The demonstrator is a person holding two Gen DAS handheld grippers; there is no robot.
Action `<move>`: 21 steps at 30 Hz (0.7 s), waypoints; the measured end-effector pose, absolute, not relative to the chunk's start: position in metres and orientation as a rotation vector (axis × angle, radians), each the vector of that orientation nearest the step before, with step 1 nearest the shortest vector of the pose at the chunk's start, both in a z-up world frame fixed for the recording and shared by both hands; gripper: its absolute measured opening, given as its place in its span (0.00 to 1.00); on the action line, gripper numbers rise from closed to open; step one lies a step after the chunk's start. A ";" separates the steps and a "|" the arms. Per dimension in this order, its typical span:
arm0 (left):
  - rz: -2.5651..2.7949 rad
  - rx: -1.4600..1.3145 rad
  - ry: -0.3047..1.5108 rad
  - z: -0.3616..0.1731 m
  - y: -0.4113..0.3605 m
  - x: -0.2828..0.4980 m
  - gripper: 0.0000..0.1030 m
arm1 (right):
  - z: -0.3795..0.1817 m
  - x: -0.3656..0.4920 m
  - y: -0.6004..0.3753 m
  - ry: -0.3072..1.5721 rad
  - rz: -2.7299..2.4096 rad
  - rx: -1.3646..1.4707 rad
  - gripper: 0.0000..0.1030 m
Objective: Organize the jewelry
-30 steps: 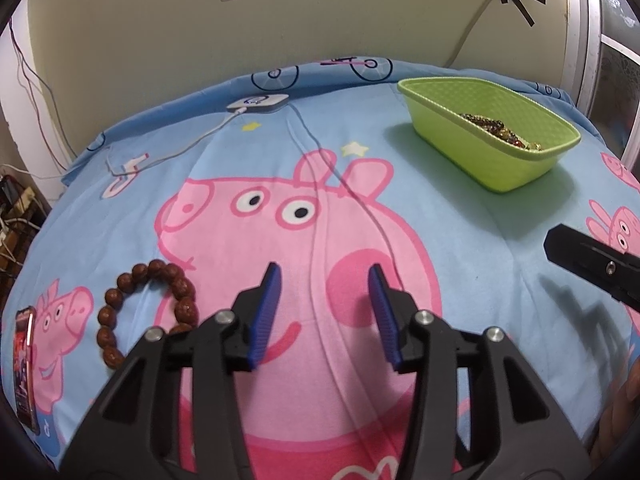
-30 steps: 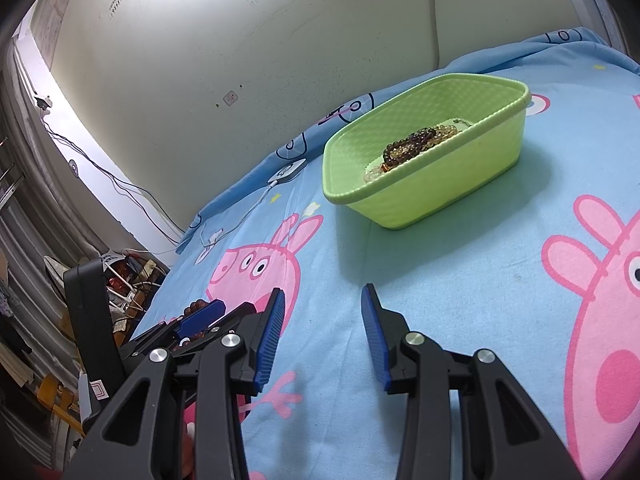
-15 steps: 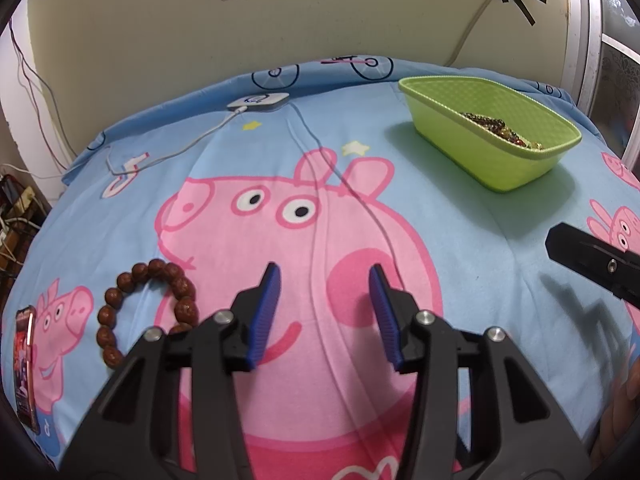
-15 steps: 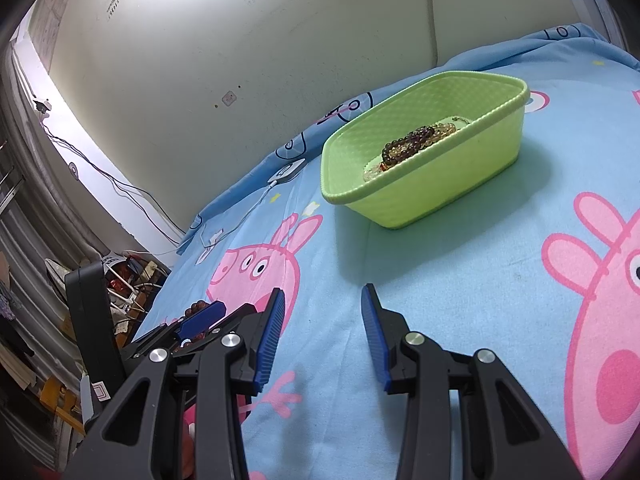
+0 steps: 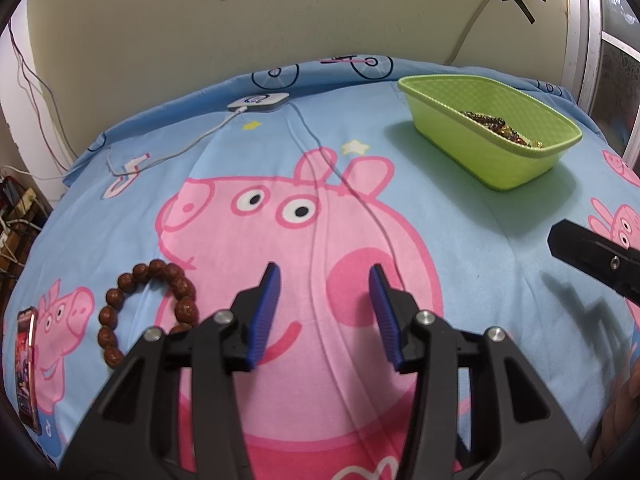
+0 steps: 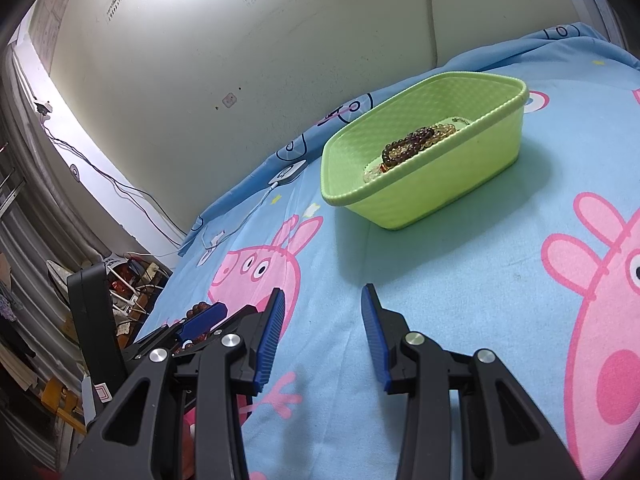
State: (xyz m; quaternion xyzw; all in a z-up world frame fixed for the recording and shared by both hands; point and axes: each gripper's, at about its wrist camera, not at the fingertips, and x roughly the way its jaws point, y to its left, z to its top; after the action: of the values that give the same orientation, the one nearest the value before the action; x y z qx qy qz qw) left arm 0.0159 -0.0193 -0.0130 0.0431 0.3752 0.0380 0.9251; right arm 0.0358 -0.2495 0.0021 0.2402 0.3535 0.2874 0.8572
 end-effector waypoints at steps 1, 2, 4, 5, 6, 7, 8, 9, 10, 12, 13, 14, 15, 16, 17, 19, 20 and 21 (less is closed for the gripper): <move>0.078 0.088 0.770 -0.013 -0.020 0.016 0.43 | 0.002 0.036 -0.250 0.743 0.603 0.504 0.21; 0.079 0.088 0.770 -0.013 -0.020 0.016 0.43 | 0.002 0.036 -0.250 0.743 0.603 0.505 0.21; 0.079 0.090 0.770 -0.013 -0.020 0.016 0.43 | 0.002 0.036 -0.250 0.744 0.603 0.505 0.21; 0.082 0.089 0.771 -0.013 -0.019 0.016 0.43 | 0.002 0.036 -0.250 0.745 0.603 0.505 0.21; 0.083 0.088 0.771 -0.013 -0.019 0.016 0.43 | 0.002 0.036 -0.250 0.746 0.602 0.504 0.21; 0.082 0.078 0.766 -0.012 -0.016 0.015 0.43 | 0.002 0.036 -0.251 0.746 0.603 0.504 0.21; 0.077 0.066 0.762 -0.011 -0.014 0.014 0.43 | 0.002 0.036 -0.250 0.748 0.604 0.503 0.21; 0.063 0.034 0.760 -0.009 -0.007 0.012 0.43 | 0.003 0.036 -0.250 0.750 0.603 0.502 0.21; 0.052 0.014 0.766 -0.008 -0.002 0.011 0.43 | 0.003 0.036 -0.249 0.756 0.603 0.498 0.21; 0.032 -0.053 0.772 -0.003 0.022 0.005 0.43 | 0.003 0.037 -0.247 0.772 0.607 0.489 0.21; 0.036 -0.076 0.770 0.000 0.033 0.002 0.43 | 0.002 0.039 -0.243 0.789 0.611 0.476 0.21; 0.047 -0.102 0.769 0.003 0.048 -0.003 0.43 | 0.002 0.040 -0.240 0.803 0.617 0.464 0.21; 0.065 -0.141 0.766 0.007 0.073 -0.010 0.43 | 0.002 0.042 -0.239 0.813 0.624 0.452 0.21; 0.079 -0.168 0.757 0.011 0.091 -0.015 0.43 | 0.003 0.043 -0.232 0.826 0.638 0.432 0.21; 0.103 -0.190 0.746 0.013 0.109 -0.021 0.43 | 0.003 0.044 -0.225 0.838 0.659 0.416 0.21; 0.180 -0.214 0.730 0.017 0.151 -0.033 0.43 | 0.003 0.047 -0.208 0.867 0.709 0.386 0.21; 0.197 -0.213 0.734 0.016 0.161 -0.035 0.43 | 0.004 0.049 -0.195 0.881 0.738 0.366 0.21; 0.220 -0.211 0.748 0.013 0.176 -0.037 0.43 | 0.006 0.050 -0.186 0.888 0.758 0.350 0.21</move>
State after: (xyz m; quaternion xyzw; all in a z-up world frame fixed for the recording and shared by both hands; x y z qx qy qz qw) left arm -0.0365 0.1759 0.0134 -0.1026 0.3637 0.1070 0.9196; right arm 0.0503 -0.1860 0.0057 0.1642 0.4169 0.3560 0.8200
